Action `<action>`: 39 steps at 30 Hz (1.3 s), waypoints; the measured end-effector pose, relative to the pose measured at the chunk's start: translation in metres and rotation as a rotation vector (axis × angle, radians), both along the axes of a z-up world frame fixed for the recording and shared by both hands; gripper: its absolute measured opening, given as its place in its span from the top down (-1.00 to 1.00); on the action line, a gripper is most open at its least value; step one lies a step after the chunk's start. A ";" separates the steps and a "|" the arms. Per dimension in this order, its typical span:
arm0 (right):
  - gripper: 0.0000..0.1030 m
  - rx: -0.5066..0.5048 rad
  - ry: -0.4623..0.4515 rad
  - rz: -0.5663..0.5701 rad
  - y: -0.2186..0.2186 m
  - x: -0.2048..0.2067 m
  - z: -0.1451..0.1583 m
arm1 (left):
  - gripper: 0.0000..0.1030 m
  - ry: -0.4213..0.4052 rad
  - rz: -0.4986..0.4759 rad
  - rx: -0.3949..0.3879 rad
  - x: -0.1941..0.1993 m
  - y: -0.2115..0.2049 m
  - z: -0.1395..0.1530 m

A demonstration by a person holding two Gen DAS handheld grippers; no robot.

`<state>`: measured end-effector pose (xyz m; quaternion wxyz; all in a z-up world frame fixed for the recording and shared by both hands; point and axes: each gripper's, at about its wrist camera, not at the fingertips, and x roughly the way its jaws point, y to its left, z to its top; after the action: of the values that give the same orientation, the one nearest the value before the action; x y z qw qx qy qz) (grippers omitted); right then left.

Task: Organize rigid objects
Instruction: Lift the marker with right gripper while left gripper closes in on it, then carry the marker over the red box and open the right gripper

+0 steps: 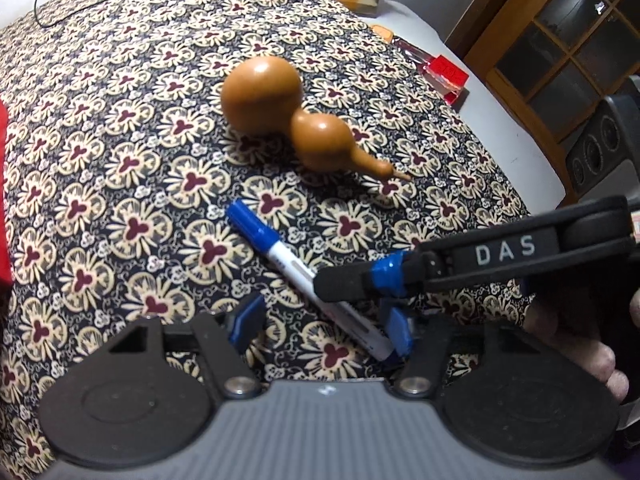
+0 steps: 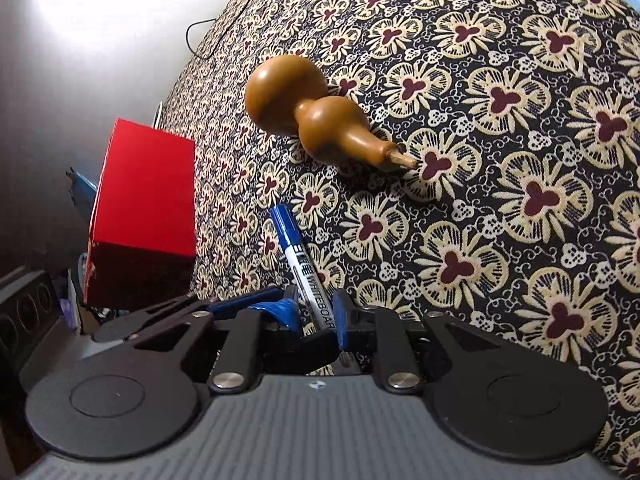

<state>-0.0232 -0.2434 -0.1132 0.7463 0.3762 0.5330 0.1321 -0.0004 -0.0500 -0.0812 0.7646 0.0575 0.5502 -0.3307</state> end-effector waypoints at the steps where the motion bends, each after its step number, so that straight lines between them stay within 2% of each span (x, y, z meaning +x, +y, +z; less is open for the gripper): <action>1: 0.94 0.003 0.000 -0.005 0.000 0.000 0.000 | -0.10 -0.001 -0.003 -0.005 0.000 0.001 0.000; 6: 0.90 0.015 -0.002 -0.016 0.006 0.003 -0.001 | 0.00 0.000 0.003 -0.030 0.000 0.008 0.000; 9: 0.90 0.042 0.014 -0.019 0.012 0.006 -0.005 | -0.02 0.008 0.004 -0.037 -0.001 0.015 0.002; 10: 0.90 0.053 0.020 -0.016 0.015 0.006 -0.006 | -0.07 0.012 0.006 -0.041 -0.002 0.019 0.002; 11: 0.90 0.067 0.025 -0.011 0.018 0.007 -0.008 | -0.22 0.020 0.006 -0.047 -0.002 0.022 0.002; 12: 0.90 0.079 0.031 -0.006 0.022 0.007 -0.010 | -0.47 0.027 0.004 -0.059 -0.003 0.025 0.002; 14: 0.89 0.107 0.048 0.012 0.033 0.009 -0.014 | -0.51 0.027 0.007 -0.063 -0.005 0.028 0.001; 16: 0.89 0.078 0.021 0.028 0.042 0.011 -0.012 | -0.39 0.014 -0.009 -0.051 -0.008 0.027 0.001; 18: 0.89 0.031 -0.007 0.046 0.049 0.015 -0.006 | 0.15 -0.008 -0.017 -0.037 -0.011 0.026 0.003; 19: 0.89 0.009 -0.019 0.057 0.052 0.017 -0.004 | 0.23 -0.016 -0.015 -0.031 -0.011 0.027 0.003; 25: 0.90 -0.050 -0.054 0.100 0.056 0.020 0.000 | 0.36 0.010 0.024 -0.073 -0.005 0.042 0.002; 29: 0.90 -0.061 -0.063 0.099 0.060 0.022 -0.001 | 0.74 -0.021 0.043 -0.057 -0.005 0.047 0.003; 30: 0.91 -0.059 -0.062 0.095 0.060 0.023 -0.001 | 0.78 -0.024 0.049 -0.057 -0.004 0.049 0.003; 39: 0.91 -0.039 -0.055 0.077 0.052 0.021 0.000 | 0.83 -0.006 0.095 -0.095 0.003 0.064 0.005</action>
<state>-0.0019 -0.1911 -0.1137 0.7621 0.3371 0.5290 0.1604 0.0021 0.0135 -0.0762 0.7830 -0.0041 0.5338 -0.3195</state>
